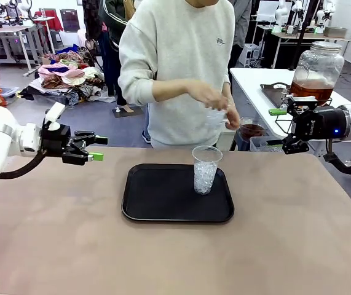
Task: Pour the drink into the iced cup.
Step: Pick up the iced cup indicated by the human and present it to them.
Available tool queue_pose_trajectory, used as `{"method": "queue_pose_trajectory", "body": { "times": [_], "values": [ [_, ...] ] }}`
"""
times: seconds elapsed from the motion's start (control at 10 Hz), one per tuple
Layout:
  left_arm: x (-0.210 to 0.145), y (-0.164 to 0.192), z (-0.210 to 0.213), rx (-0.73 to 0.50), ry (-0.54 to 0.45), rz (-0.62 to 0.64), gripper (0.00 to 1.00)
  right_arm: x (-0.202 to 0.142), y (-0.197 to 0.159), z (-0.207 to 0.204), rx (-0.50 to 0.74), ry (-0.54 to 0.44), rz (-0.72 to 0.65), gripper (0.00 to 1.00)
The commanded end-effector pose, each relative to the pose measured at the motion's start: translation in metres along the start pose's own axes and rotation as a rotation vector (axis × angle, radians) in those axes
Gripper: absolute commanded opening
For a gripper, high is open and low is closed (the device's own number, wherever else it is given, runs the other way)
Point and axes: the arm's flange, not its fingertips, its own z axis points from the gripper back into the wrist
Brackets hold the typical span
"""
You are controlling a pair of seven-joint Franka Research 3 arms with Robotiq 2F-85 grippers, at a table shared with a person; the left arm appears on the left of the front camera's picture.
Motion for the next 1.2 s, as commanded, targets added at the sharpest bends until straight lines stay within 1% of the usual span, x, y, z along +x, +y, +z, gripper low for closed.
{"method": "queue_pose_trajectory", "body": {
  "times": [0.0, 1.1],
  "values": [
    [0.0022, 0.0005, -0.0004, 0.007, -0.007, 0.003, 1.0, 0.0001, 0.0021, -0.0005, 0.002, 0.001, 0.004, 1.0],
    [0.0022, 0.0005, -0.0004, 0.007, -0.007, 0.003, 1.0, 0.0001, 0.0021, -0.0005, 0.002, 0.001, 0.004, 1.0]
  ]
}}
